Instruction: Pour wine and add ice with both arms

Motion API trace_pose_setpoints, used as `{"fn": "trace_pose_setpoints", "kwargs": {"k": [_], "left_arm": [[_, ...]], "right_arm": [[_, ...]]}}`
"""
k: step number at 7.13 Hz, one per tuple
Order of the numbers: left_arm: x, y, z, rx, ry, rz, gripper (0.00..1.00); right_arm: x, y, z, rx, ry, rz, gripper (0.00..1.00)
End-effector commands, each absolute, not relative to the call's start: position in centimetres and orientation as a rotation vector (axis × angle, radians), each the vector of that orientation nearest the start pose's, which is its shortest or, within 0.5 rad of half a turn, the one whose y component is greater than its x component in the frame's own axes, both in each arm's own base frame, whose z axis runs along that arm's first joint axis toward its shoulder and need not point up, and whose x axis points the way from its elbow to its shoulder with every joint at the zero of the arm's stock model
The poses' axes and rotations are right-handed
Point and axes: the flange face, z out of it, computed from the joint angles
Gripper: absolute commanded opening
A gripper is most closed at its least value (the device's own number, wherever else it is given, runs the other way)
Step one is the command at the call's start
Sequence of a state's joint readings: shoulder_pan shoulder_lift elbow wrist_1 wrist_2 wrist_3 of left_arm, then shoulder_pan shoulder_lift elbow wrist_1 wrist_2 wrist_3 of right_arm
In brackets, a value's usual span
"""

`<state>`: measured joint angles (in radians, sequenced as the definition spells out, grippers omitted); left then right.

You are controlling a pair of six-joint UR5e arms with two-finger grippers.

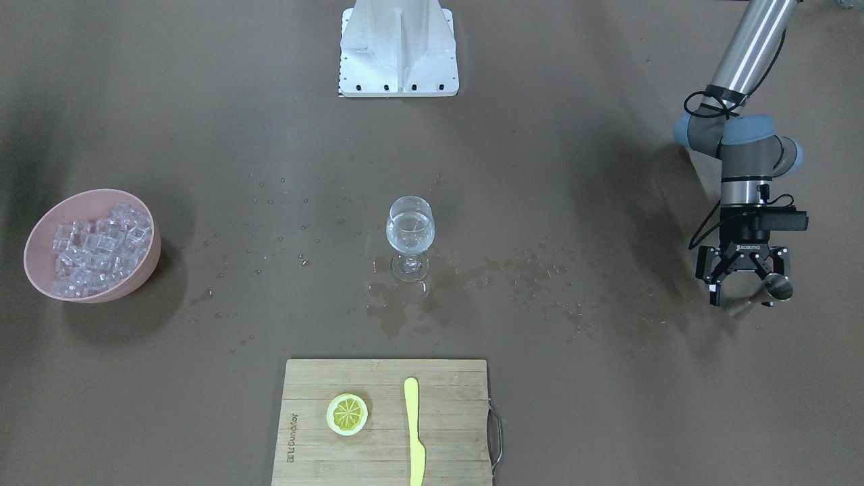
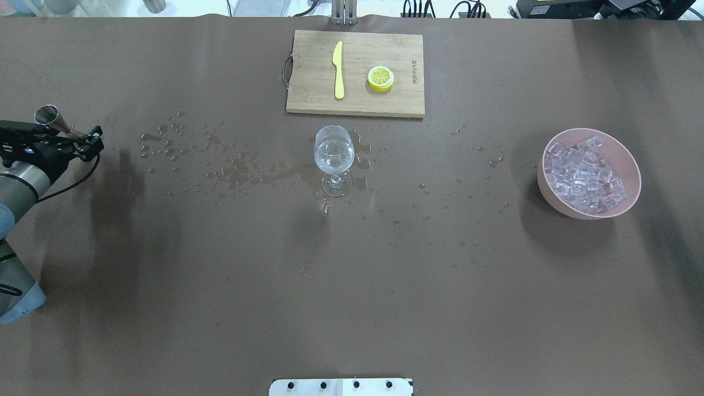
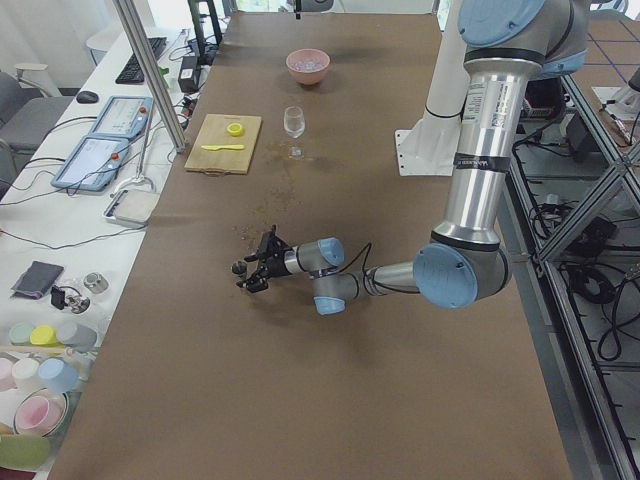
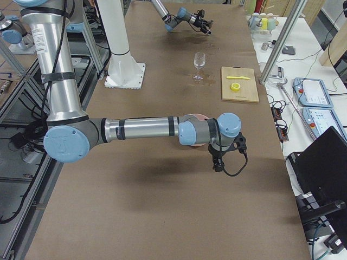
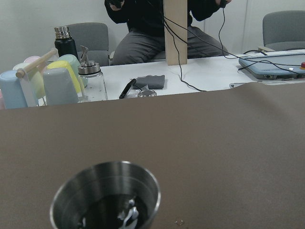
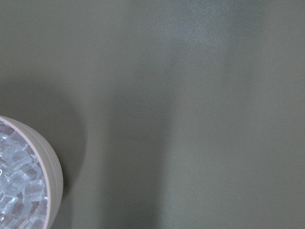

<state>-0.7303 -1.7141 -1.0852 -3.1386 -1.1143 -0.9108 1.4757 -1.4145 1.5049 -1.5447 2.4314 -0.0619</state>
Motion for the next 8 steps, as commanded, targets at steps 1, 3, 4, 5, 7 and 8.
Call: {"fn": "trace_pose_setpoints", "kwargs": {"k": [1, 3, 4, 5, 7, 8], "left_arm": [[28.8, -49.7, 65.9, 1.068, 0.658, -0.339, 0.94], [28.9, -49.9, 65.6, 1.07, 0.665, -0.347, 0.54], [28.5, -50.2, 65.5, 1.075, 0.661, -0.354, 0.32], [27.6, -50.7, 65.1, 1.085, 0.662, -0.368, 0.02], [26.3, -51.6, 64.1, 1.107, 0.666, -0.388, 0.0], [25.9, -51.9, 62.8, 1.128, 0.681, -0.401, 0.0]], "right_arm": [[0.4, -56.6, 59.9, 0.097, -0.864, -0.199, 1.0], [0.4, -56.6, 59.9, 0.097, -0.864, -0.199, 1.0], [0.4, -56.6, 59.9, 0.096, -0.866, -0.197, 1.0], [0.4, -56.6, 59.9, 0.096, -0.866, -0.197, 1.0], [0.5, -56.2, 59.0, 0.113, -0.867, -0.205, 1.0], [0.5, -56.1, 59.1, 0.112, -0.867, -0.204, 1.0]]}}
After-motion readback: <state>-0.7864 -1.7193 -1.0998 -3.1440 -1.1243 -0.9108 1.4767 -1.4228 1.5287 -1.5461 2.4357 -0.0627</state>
